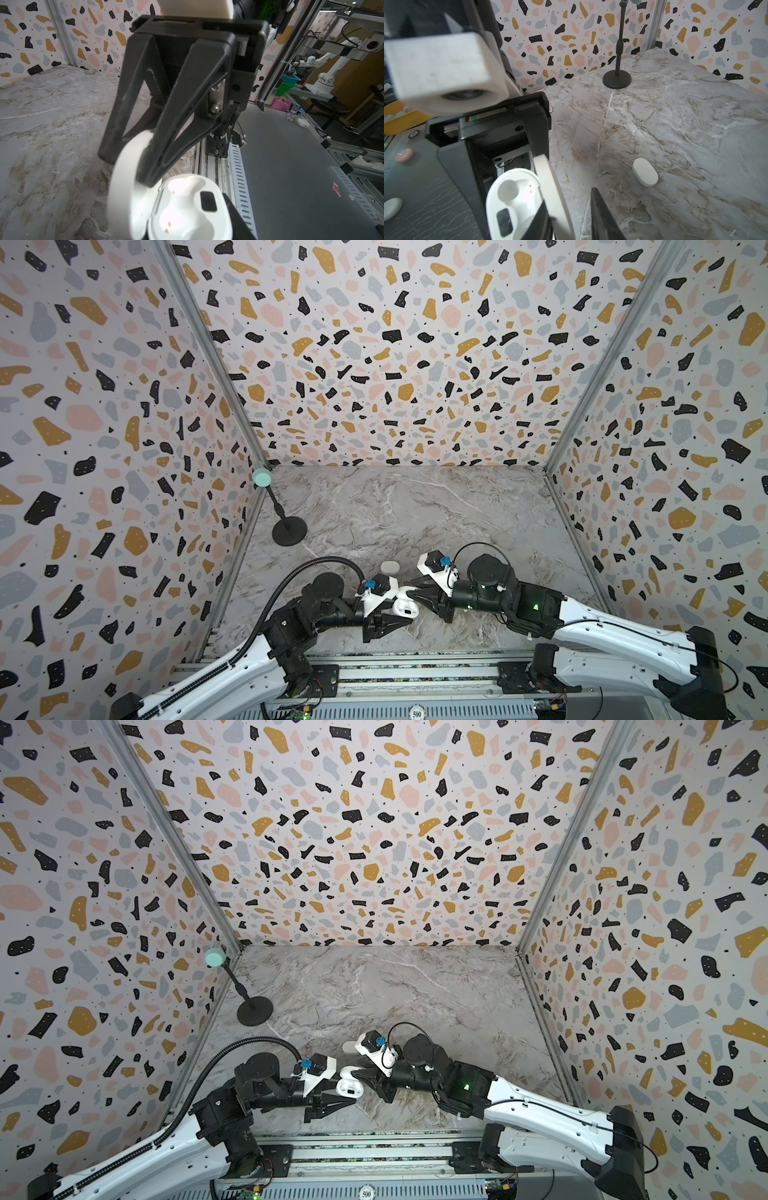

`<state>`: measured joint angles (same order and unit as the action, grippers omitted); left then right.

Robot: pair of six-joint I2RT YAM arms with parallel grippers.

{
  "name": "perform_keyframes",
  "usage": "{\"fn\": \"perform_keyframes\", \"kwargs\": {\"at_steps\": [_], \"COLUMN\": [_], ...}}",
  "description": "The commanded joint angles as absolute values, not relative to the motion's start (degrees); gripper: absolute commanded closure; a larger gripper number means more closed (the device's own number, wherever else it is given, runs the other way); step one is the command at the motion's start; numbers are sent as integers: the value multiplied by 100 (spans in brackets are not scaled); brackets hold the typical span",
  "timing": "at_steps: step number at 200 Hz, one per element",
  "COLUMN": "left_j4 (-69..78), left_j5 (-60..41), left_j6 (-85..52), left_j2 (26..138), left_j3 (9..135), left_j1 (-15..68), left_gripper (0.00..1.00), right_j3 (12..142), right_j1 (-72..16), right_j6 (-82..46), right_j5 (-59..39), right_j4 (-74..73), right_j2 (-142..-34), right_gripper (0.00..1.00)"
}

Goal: Insert the wireless bluetooth earbuds into the charging case
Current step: 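Close the right gripper on the opened case held by the left gripper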

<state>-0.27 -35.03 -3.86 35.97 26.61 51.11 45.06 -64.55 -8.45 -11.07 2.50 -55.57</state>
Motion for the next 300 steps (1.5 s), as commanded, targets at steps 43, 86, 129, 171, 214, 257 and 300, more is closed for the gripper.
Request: {"fn": "perform_keyframes", "kwargs": {"at_steps": [43, 86, 129, 171, 214, 257, 300], "left_j4": [272, 281, 281, 290, 413, 512, 545], "left_j5": [-3482, -3446, -3437, -3380, -3145, -3137, -3024], "left_j6": [-335, -340, -346, -347, -519, -661, -708], "left_j2": [3578, 3584, 3614, 3621, 3614, 3660, 3581], "left_j3": [2672, 2671, 2672, 2663, 2582, 2547, 2523], "left_j1": [5132, 5127, 5124, 5128, 5127, 5132, 5126], "left_gripper": [100, 100, 100, 100, 65, 35, 10], "right_j3": [4737, 4755, 4750, 4720, 4720, 4702, 4808], "right_j1": [-6436, -6434, -6434, -6434, -6434, -6434, -6403], "right_j6": [-730, -695, -686, -694, -686, -653, -511], "right_j5": [-1380, -1423, -1398, -1450, -1424, -1242, -905], "right_j4": [191, 233, 201, 158, 137, 127, 236], "right_j2": [-5599, -5614, -5551, -5568, -5530, -5464, -5456], "right_gripper": [76, 80, 85, 88, 100, 100, 100]}}
